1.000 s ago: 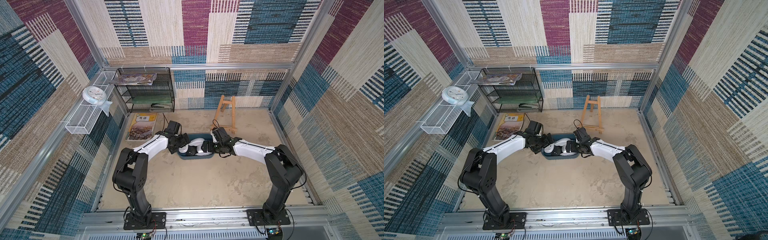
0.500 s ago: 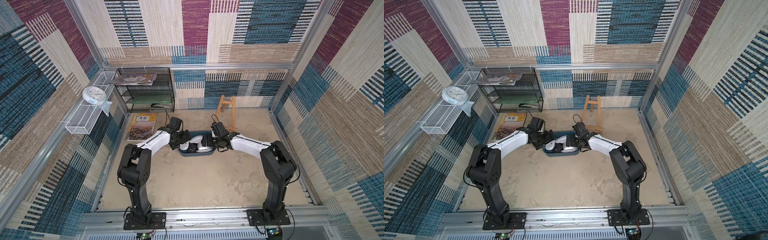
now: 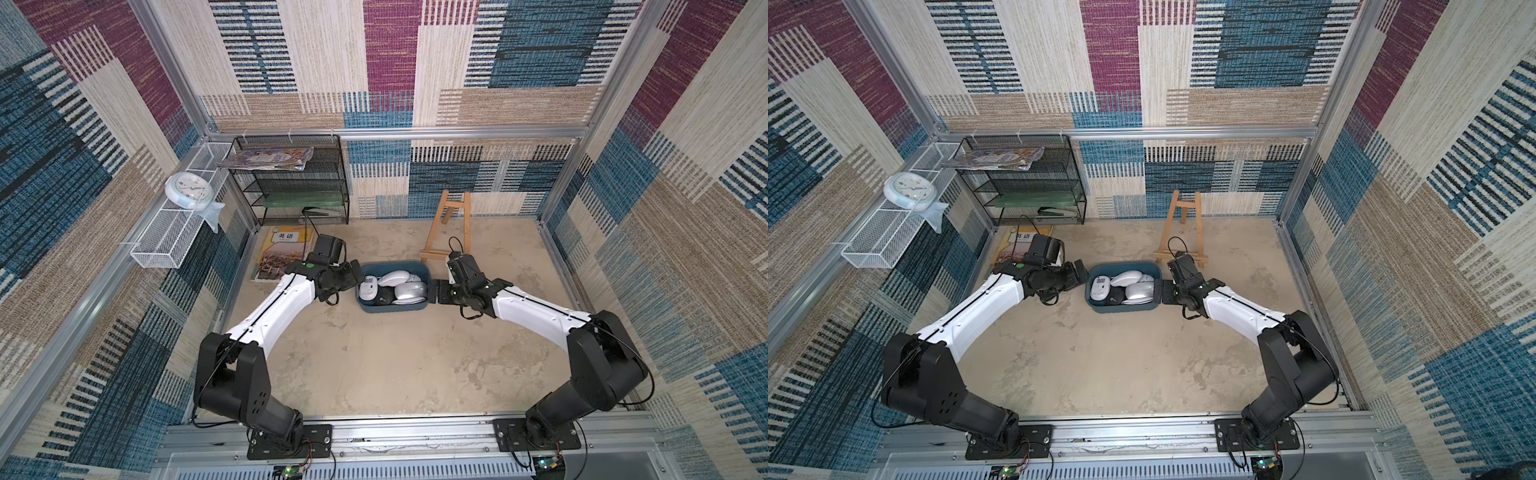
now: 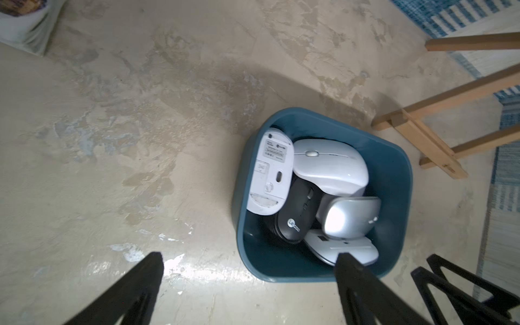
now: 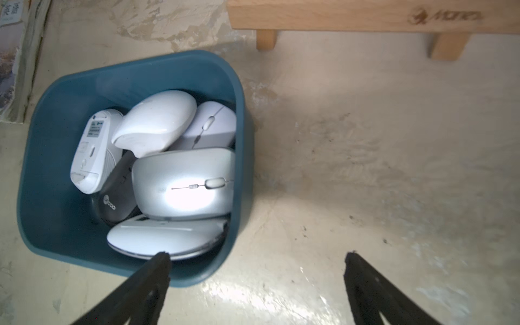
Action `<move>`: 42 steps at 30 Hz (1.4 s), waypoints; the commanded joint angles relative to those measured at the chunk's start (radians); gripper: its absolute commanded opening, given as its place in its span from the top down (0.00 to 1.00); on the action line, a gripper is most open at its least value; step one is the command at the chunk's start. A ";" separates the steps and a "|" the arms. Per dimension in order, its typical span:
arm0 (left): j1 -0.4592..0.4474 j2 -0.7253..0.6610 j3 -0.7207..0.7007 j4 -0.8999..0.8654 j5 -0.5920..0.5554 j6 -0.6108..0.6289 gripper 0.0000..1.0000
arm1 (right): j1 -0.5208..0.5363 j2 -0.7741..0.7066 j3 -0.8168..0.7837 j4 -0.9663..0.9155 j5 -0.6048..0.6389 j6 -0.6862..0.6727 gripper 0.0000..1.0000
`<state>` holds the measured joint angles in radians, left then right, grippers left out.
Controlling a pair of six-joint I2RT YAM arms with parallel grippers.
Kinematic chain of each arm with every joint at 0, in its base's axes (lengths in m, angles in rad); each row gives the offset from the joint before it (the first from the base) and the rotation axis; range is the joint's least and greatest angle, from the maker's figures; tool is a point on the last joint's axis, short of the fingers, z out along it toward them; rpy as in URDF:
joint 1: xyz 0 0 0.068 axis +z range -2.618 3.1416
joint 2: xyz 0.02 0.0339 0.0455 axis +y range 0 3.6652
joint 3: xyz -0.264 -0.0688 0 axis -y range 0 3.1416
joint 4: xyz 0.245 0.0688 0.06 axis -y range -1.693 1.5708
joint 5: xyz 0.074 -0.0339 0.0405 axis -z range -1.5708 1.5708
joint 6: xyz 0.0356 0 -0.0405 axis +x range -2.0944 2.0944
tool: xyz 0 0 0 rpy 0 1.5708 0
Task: Take out the mouse from the storage box
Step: Move the storage box to the center of the board, then pick up the mouse from the storage box.
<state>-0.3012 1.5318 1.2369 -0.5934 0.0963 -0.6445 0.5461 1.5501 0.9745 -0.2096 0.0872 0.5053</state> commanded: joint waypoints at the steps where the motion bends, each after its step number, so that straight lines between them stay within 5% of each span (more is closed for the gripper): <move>1: -0.055 0.004 0.062 -0.042 0.081 0.119 0.01 | 0.001 -0.062 -0.033 0.003 0.067 -0.068 0.00; 8: -0.150 0.102 0.234 -0.101 0.168 0.311 0.01 | 0.001 -0.206 -0.081 -0.019 0.100 -0.107 0.01; 25: -0.271 0.461 0.615 -0.369 0.179 0.800 0.04 | 0.000 -0.595 -0.354 0.144 0.080 -0.111 0.00; 42: -0.298 0.757 0.904 -0.523 0.076 0.909 0.13 | 0.000 -0.559 -0.361 0.170 0.039 -0.102 0.00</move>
<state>-0.5919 2.2704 2.1223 -1.0954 0.2092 0.2398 0.5453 0.9810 0.6041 -0.0761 0.1417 0.4015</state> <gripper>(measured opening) 0.870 0.997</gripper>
